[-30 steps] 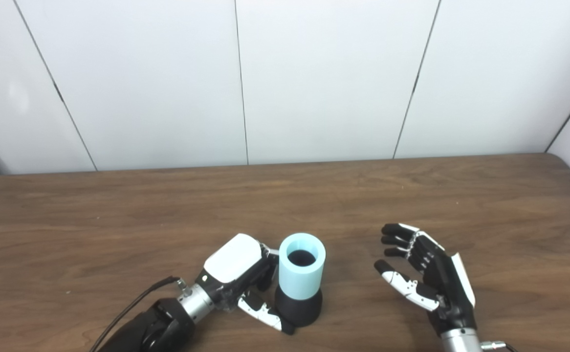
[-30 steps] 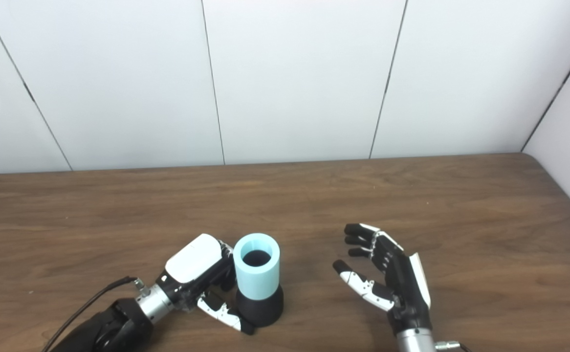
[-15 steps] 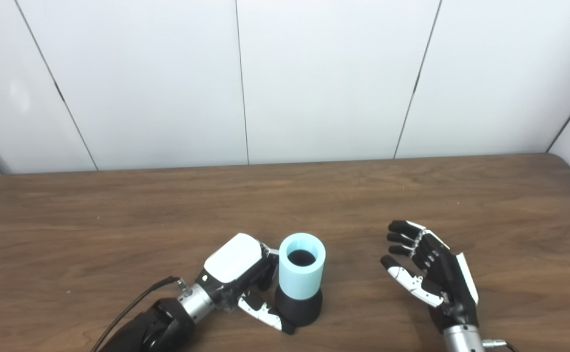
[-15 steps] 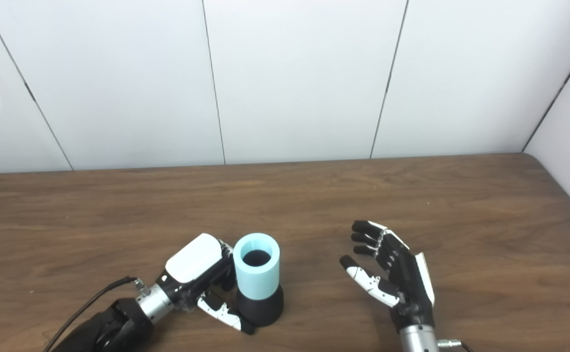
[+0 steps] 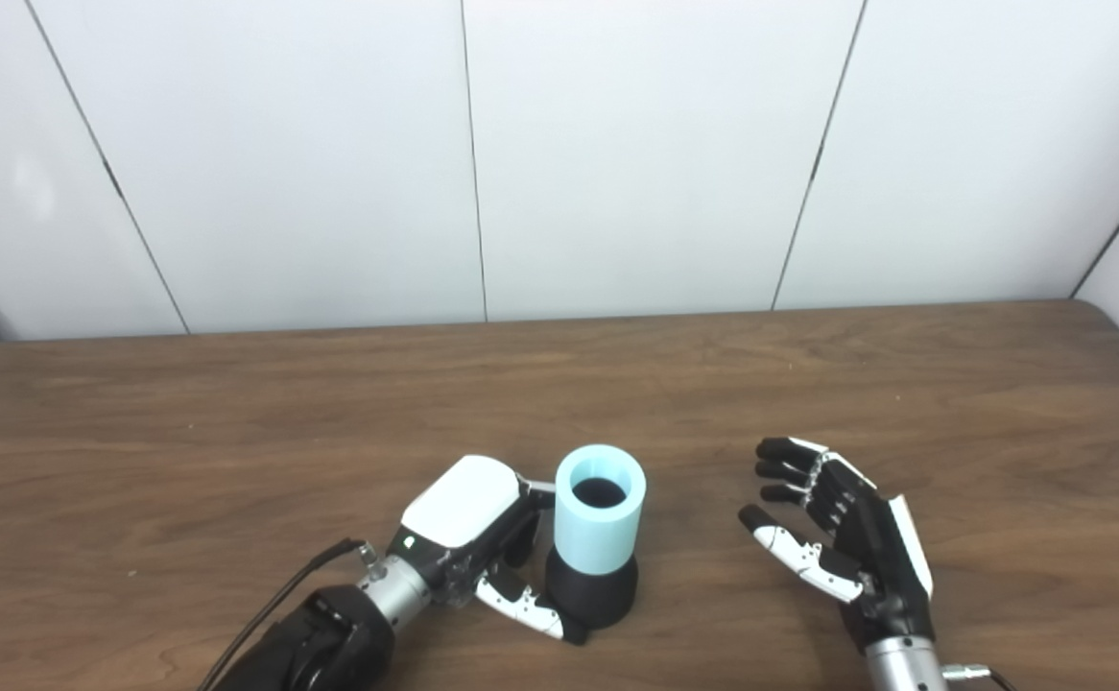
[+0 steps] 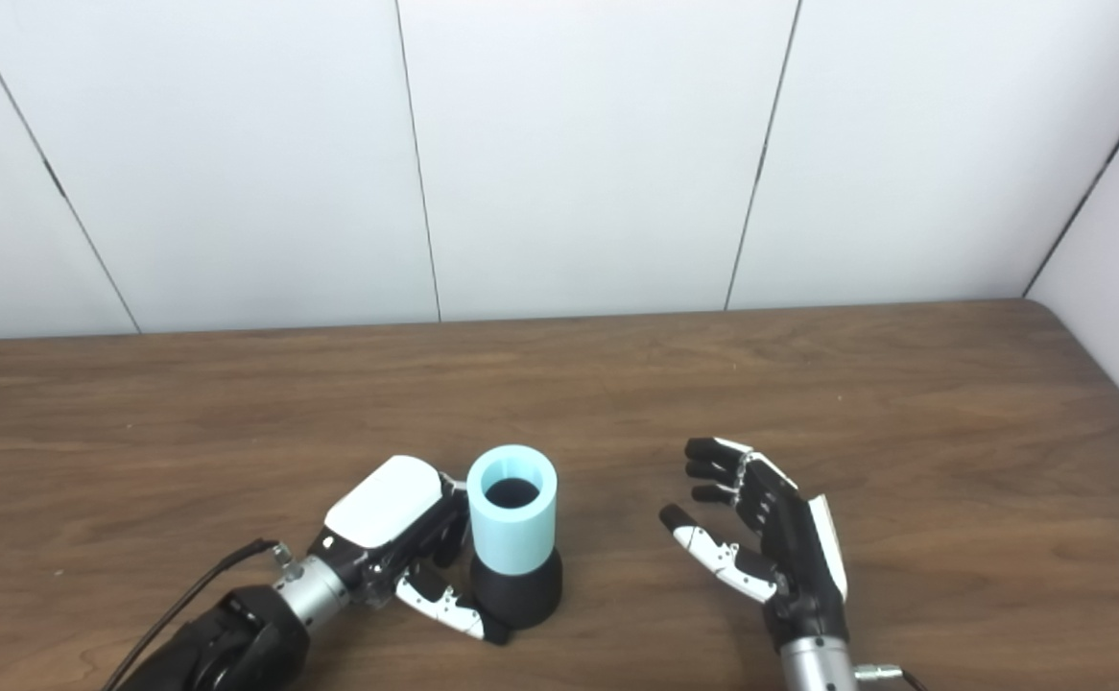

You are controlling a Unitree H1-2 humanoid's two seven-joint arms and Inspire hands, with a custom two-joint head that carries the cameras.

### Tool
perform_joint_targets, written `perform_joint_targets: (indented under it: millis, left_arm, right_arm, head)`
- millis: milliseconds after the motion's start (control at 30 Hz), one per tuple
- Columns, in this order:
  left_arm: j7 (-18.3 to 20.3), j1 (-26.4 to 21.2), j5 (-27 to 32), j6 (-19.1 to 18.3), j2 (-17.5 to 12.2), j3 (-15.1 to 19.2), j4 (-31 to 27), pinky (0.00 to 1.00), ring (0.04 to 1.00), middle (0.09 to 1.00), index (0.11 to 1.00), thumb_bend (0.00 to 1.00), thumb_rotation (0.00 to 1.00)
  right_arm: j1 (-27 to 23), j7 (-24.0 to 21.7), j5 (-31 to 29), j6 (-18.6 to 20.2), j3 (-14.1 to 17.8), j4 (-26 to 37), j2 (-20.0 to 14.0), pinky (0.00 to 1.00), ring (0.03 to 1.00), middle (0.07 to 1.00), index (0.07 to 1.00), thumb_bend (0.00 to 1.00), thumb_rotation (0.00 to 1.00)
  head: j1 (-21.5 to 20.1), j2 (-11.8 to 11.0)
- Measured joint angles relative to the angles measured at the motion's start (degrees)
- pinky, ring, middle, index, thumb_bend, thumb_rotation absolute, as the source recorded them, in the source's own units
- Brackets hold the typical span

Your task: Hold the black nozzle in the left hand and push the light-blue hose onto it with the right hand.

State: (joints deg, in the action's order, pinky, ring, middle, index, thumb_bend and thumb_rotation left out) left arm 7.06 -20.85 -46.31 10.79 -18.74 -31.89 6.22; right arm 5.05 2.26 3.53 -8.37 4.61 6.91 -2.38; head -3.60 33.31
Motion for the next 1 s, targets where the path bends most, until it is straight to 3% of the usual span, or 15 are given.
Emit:
perform_joint_targets:
  millis: [300, 467, 600, 767, 1000]
  left_arm:
    - [5.32, 0.33, -3.55, -4.78, -0.83, 0.19, -5.28, 0.99, 0.991, 0.967, 0.968, 1.00, 0.21]
    - [8.37, 1.47, -4.11, -7.68, -1.10, 1.28, -8.34, 1.00, 0.990, 0.975, 0.967, 1.00, 0.27]
    - [13.15, 2.51, -3.60, -10.37, -1.34, 3.36, -11.71, 1.00, 1.000, 0.998, 0.998, 1.00, 0.32]
    - [15.70, 5.66, 2.63, -12.39, -1.83, 8.76, -14.47, 1.00, 1.000, 1.000, 1.000, 1.00, 0.36]
    - [16.44, 9.22, 13.59, -12.80, -2.95, 15.97, -15.31, 1.00, 1.000, 1.000, 1.000, 1.00, 0.39]
  right_arm:
    - [-0.05, 0.00, 0.11, 0.93, -0.31, 0.18, -0.03, 0.64, 0.723, 0.730, 0.673, 0.37, 0.16]
    - [-0.07, -0.17, 0.01, 1.51, -0.61, 0.31, -0.06, 0.65, 0.727, 0.735, 0.670, 0.37, 0.16]
    - [0.01, -0.36, 0.01, 2.52, -0.76, 0.53, -0.52, 0.66, 0.735, 0.742, 0.673, 0.37, 0.17]
    - [0.03, -0.86, 0.48, 2.60, -1.40, 0.61, -1.40, 0.64, 0.727, 0.726, 0.671, 0.38, 0.24]
    - [0.04, -1.95, 0.26, 2.96, -1.92, 0.76, -2.19, 0.65, 0.737, 0.731, 0.671, 0.37, 0.24]
  head:
    - [0.18, 0.00]
    - [0.70, 0.00]
    - [0.97, 0.26]
    - [1.06, 0.35]
    - [1.14, 0.18]
